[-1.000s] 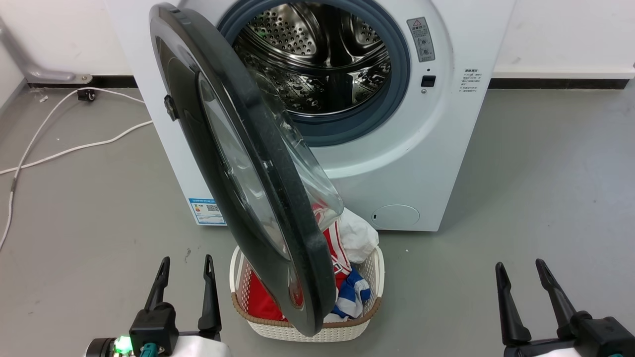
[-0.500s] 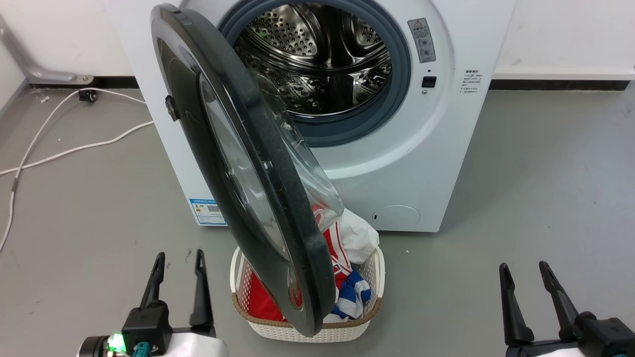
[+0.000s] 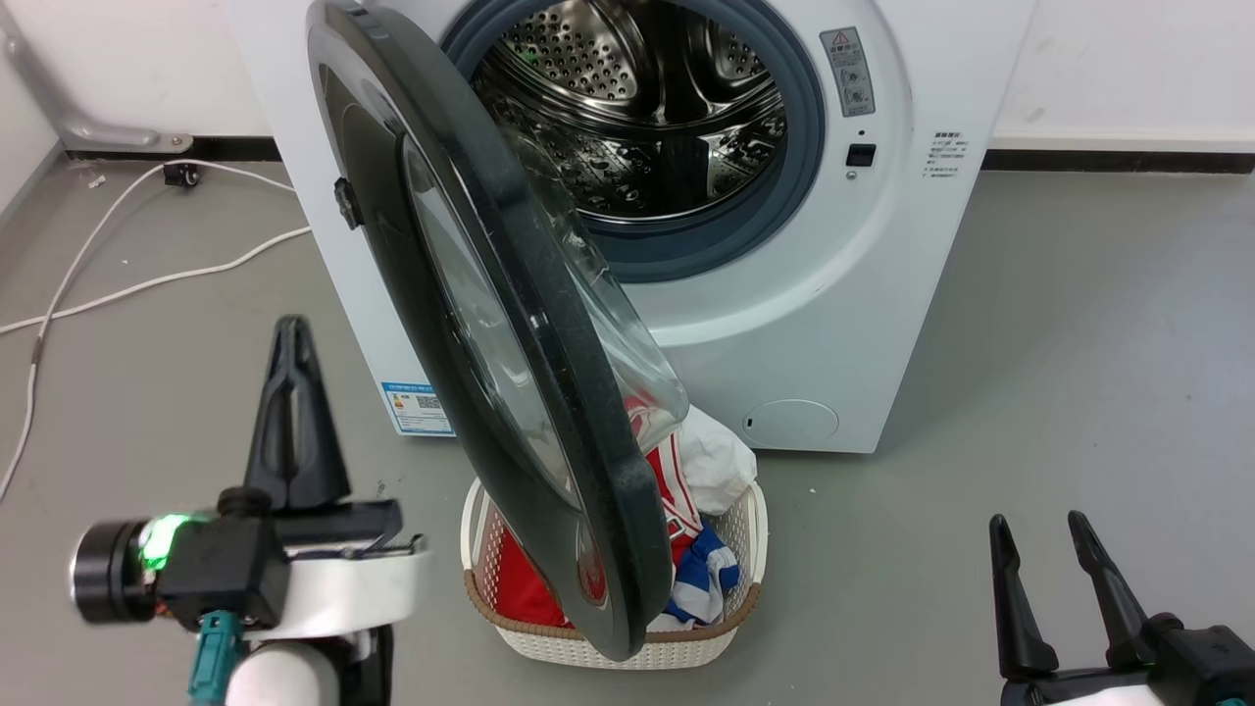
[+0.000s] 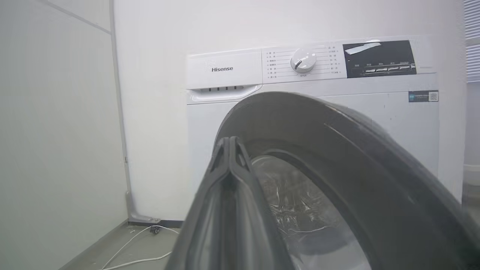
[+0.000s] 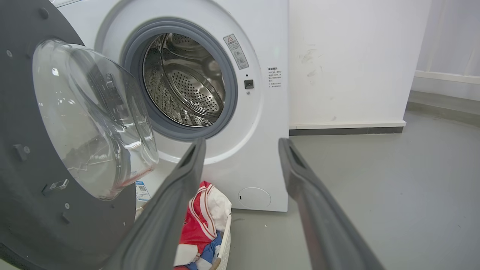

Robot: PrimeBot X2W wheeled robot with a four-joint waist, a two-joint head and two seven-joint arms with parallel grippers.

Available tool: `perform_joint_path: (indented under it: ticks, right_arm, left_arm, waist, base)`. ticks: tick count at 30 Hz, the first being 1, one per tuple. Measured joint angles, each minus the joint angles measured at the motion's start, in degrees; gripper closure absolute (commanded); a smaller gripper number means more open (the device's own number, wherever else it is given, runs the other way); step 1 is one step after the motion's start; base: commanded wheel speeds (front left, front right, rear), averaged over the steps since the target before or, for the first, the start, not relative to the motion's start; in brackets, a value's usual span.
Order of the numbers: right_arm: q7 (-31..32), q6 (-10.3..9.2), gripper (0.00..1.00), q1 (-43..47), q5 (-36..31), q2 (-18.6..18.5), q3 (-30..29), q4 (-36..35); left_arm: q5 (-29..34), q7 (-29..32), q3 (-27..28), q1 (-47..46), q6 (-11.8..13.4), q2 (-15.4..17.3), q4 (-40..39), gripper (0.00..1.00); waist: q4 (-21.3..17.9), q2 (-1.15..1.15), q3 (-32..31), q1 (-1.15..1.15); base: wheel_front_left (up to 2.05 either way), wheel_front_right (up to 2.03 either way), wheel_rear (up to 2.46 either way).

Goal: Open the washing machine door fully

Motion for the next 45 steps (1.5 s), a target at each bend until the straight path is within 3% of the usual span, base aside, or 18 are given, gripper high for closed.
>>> perform_joint_path:
  ticks: [10,21,29,36,45]
  right_arm:
    - [0.0,0.00,0.00,-0.4,0.0,0.0,0.5,0.0]
    - [0.0,0.00,0.00,-0.5,0.1,0.0,1.0,0.1]
    - [0.0,0.00,0.00,-0.7,0.0,0.0,1.7,0.3]
    - [0.0,0.00,0.00,-1.4,-0.1,0.0,1.6,0.4]
    - [0.0,0.00,0.00,-1.5,-0.5,0.0,1.5,1.0]
  left_arm:
    - [0.8,0.0,-11.6,-7.3,-1.9,-0.1,-7.9,1.00]
    - [-0.6,0.0,-27.7,-10.8,-3.5,-0.2,-9.1,1.00]
    - [-1.8,0.0,-38.0,-12.7,-4.2,-0.2,-5.5,1.00]
    - [-2.2,0.0,-41.7,-11.2,-4.5,-0.2,-1.7,1.00]
    - [-2.9,0.0,-40.6,-6.2,-4.6,1.1,3.7,1.00]
  waist:
    - [-0.2,0.00,0.8,0.00]
    - [-0.2,0.00,1.3,0.00]
    - [0.1,0.00,2.2,0.00]
    - [0.4,0.00,3.0,0.00]
    - [1.3,0.00,3.7,0.00]
  base:
    - [0.00,0.00,0.00]
    - [0.00,0.00,0.00]
    - [0.00,0.00,0.00]
    - [0.00,0.00,0.00]
    - [0.00,0.00,0.00]
